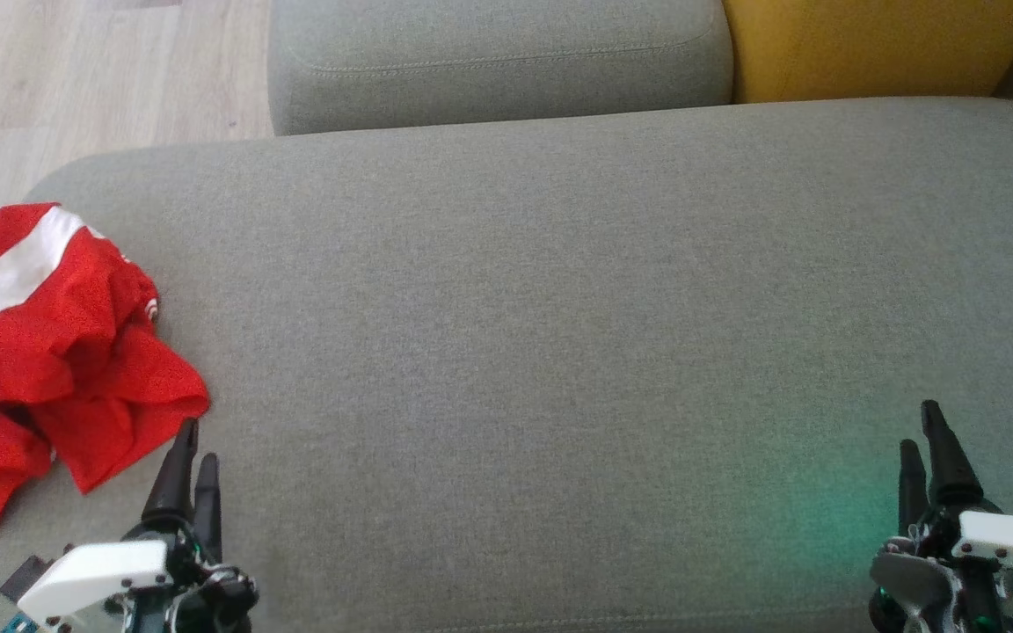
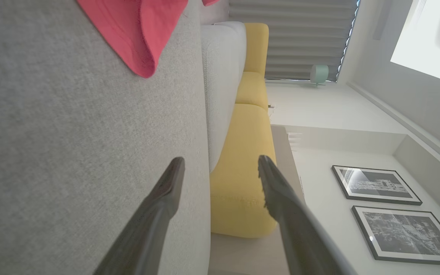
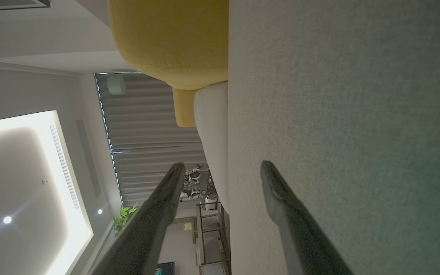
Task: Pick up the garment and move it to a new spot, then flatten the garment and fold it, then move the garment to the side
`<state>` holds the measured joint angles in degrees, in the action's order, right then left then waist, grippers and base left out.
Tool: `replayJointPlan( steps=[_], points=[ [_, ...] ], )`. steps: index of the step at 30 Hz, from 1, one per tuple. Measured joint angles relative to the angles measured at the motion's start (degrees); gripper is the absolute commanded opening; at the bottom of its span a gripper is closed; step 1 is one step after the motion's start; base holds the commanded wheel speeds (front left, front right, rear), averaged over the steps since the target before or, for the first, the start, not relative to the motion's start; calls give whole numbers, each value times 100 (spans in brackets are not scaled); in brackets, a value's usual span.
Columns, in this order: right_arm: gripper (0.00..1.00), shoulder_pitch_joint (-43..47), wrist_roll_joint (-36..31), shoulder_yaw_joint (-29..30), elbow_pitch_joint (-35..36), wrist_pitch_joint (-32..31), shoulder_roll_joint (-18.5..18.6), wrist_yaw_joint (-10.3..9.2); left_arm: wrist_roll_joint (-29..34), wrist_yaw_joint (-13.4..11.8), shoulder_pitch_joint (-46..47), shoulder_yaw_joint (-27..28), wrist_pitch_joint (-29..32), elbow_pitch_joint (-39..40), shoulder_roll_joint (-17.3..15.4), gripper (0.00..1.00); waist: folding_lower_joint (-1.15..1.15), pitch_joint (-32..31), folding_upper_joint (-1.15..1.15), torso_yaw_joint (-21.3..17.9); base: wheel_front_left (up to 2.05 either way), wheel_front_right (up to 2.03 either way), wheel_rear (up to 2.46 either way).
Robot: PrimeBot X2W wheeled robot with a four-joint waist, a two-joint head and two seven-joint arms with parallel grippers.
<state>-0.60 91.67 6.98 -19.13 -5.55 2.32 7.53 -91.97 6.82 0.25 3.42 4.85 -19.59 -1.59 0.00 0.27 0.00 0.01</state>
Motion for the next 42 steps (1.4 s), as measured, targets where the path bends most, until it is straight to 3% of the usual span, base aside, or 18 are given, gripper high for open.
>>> replayJointPlan(
  steps=[12,42],
  points=[
    [100,-28,-409,-189,90,244,43,0,348,0,81,-142,-194,140,-15,100,0,8,0,6,0,0,0],
    [100,-238,-3351,-443,614,753,213,0,3244,5,365,-481,-704,680,-127,100,0,-27,0,14,0,0,0]
  ],
)
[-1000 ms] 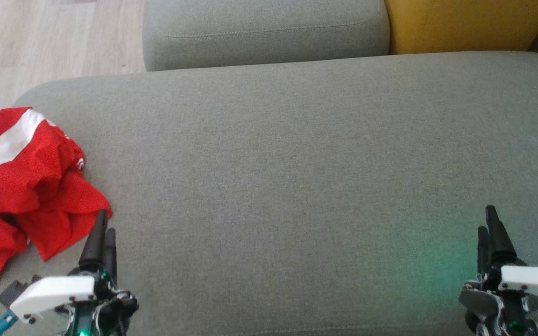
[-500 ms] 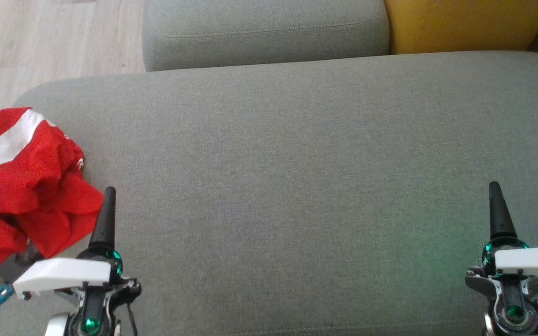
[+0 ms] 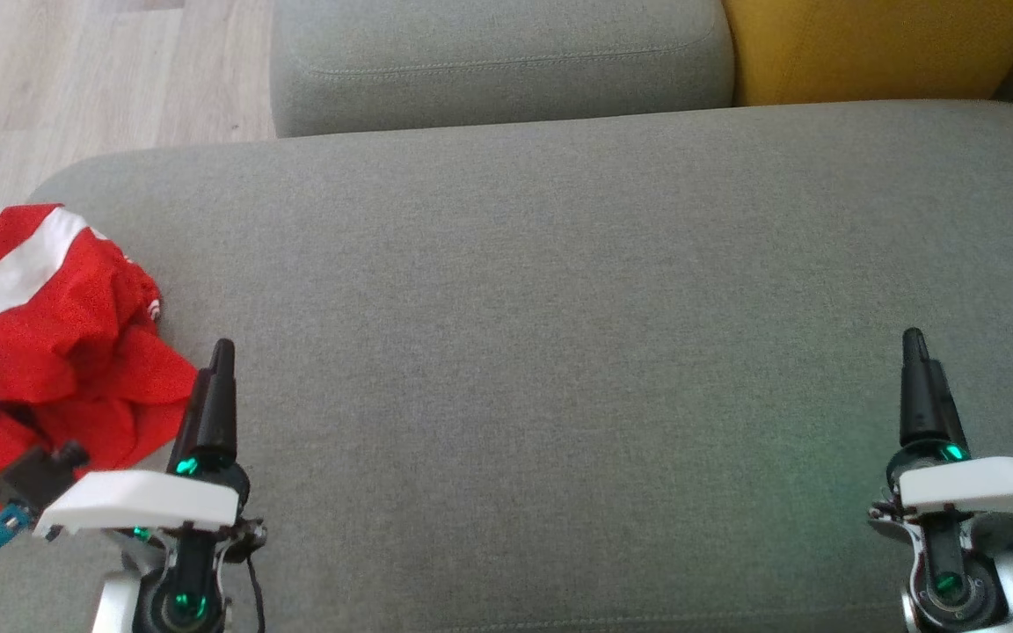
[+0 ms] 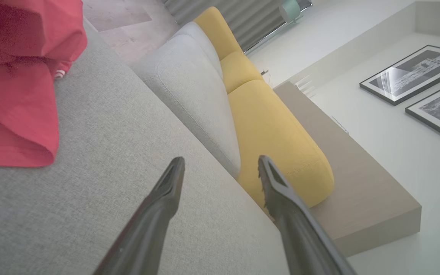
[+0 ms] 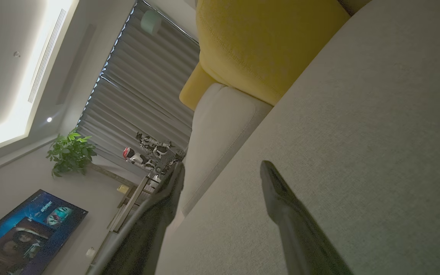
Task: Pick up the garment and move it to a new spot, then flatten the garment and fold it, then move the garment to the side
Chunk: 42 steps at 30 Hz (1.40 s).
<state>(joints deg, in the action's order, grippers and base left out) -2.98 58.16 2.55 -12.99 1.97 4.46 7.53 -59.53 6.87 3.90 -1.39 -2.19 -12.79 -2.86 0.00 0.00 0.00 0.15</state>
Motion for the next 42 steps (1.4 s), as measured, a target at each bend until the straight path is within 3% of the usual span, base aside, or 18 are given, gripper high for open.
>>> replayJointPlan(
  steps=[42],
  points=[
    [100,-120,-3389,-566,-210,666,145,0,3372,-86,3,-407,-681,147,-160,100,0,-27,0,12,0,0,0]
  ],
)
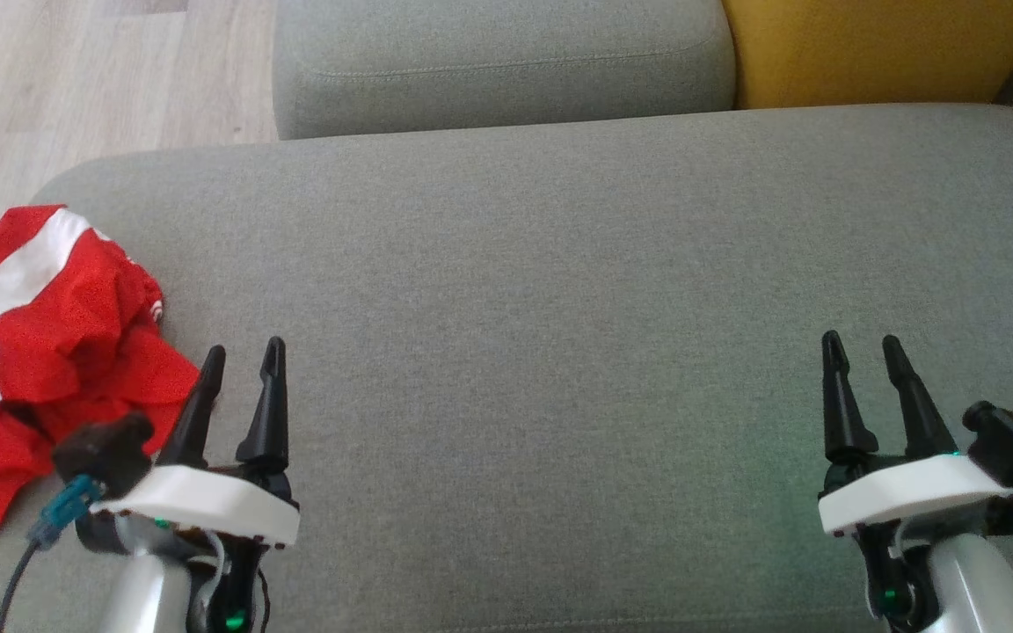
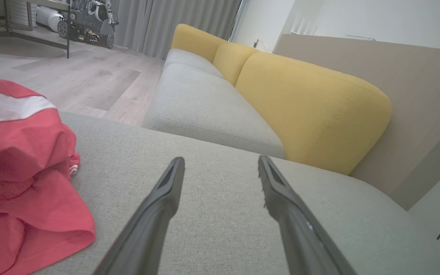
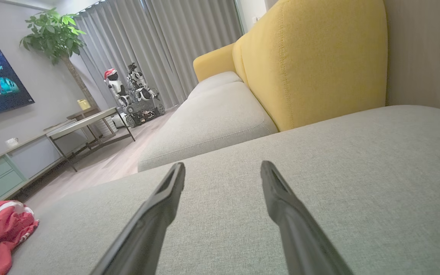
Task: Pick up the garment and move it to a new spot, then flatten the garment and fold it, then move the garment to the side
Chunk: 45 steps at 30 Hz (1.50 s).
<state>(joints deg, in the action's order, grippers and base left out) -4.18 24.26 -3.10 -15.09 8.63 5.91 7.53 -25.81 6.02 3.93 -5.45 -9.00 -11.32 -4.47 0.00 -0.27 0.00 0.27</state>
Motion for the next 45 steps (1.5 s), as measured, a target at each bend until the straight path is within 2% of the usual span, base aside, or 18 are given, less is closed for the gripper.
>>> replayJointPlan(
  steps=[16,29,34,45],
  points=[
    [100,0,-1089,-8,-87,285,-35,0,1077,-99,0,-120,-240,-69,-40,100,0,15,0,43,0,0,0],
    [100,2,-1610,83,-219,454,-158,0,1791,-97,-1,-127,-472,-156,-25,100,0,5,0,56,0,0,0],
    [100,2,-1719,134,-232,458,-182,0,2089,-97,-1,-126,-526,-174,-9,100,0,4,0,50,0,0,0],
    [100,2,-1444,181,-244,448,-214,0,2101,-91,-2,-90,-528,-309,81,100,0,15,0,48,0,0,0]
  ],
)
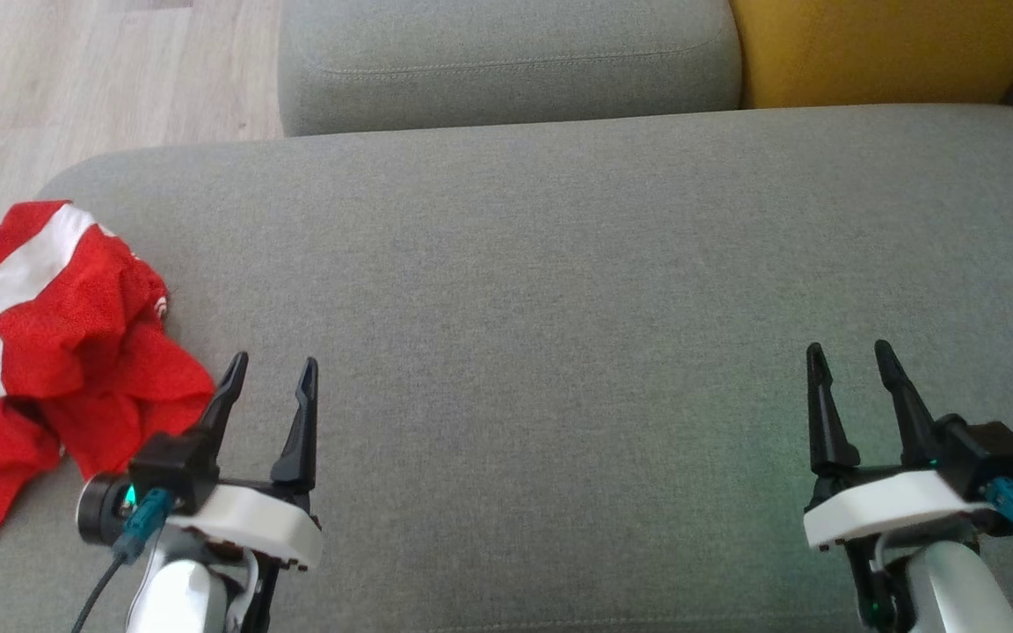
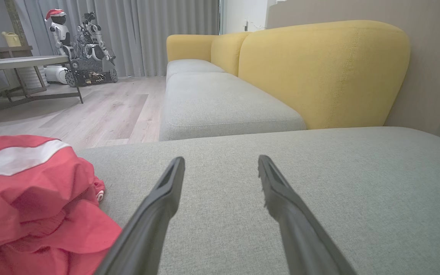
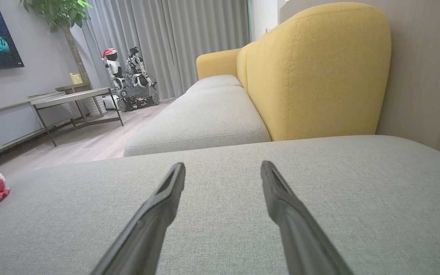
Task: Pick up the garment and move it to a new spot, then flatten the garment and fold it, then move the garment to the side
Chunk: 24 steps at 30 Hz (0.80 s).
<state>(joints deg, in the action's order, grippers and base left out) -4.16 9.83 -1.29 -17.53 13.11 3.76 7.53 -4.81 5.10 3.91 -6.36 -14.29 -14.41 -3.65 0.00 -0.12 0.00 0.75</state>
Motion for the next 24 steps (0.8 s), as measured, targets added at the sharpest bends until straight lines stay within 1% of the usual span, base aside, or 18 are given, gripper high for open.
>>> replayJointPlan(
  steps=[18,24],
  points=[
    [100,1,24,14,2,-60,-10,0,1,2,1,146,0,-33,35,100,0,11,0,30,0,0,0],
    [100,5,19,21,130,-159,-15,0,2,-5,1,186,0,-29,49,100,0,19,0,194,0,0,0]
  ],
)
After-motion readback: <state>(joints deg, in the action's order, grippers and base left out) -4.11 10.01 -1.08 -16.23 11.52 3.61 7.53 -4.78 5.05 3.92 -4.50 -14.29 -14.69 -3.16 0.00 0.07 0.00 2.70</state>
